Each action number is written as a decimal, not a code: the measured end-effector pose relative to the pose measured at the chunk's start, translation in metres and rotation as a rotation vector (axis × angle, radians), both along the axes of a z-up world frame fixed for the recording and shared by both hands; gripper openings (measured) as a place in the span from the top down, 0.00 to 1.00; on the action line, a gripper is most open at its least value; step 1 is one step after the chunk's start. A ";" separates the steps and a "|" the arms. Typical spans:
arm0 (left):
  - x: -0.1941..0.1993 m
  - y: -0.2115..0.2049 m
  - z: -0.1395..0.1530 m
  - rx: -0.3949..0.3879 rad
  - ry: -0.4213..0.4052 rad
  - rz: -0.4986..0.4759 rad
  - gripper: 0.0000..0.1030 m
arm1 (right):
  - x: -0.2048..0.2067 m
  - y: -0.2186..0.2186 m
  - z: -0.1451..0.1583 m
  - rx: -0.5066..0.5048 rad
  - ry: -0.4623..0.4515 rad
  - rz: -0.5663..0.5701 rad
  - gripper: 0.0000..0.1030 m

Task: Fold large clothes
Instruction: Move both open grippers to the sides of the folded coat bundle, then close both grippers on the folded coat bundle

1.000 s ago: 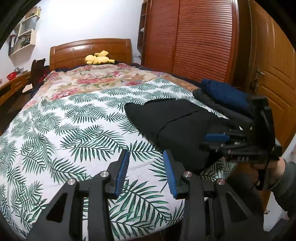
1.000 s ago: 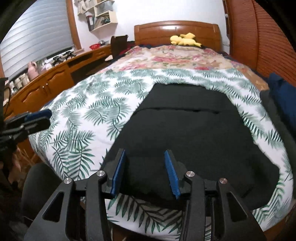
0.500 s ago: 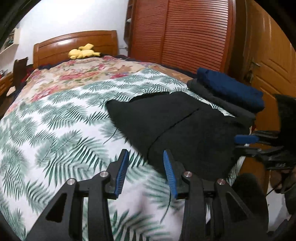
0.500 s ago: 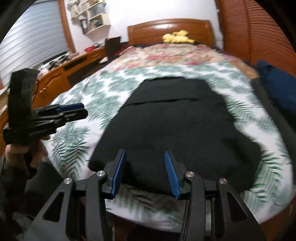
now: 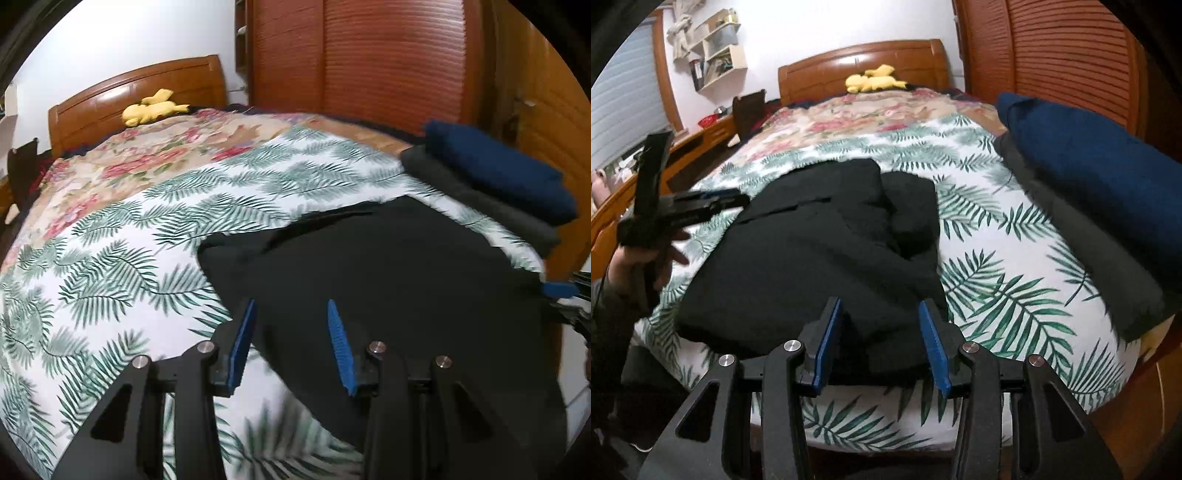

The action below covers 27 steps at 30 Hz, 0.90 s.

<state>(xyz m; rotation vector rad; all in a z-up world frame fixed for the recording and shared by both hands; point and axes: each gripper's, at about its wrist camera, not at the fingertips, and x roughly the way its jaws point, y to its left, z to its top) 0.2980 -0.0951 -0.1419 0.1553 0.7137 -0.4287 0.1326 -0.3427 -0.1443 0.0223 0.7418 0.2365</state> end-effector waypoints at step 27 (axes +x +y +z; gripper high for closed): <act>0.073 0.005 -0.040 0.009 0.130 0.056 0.49 | 0.034 0.009 -0.039 0.102 0.147 -0.008 0.40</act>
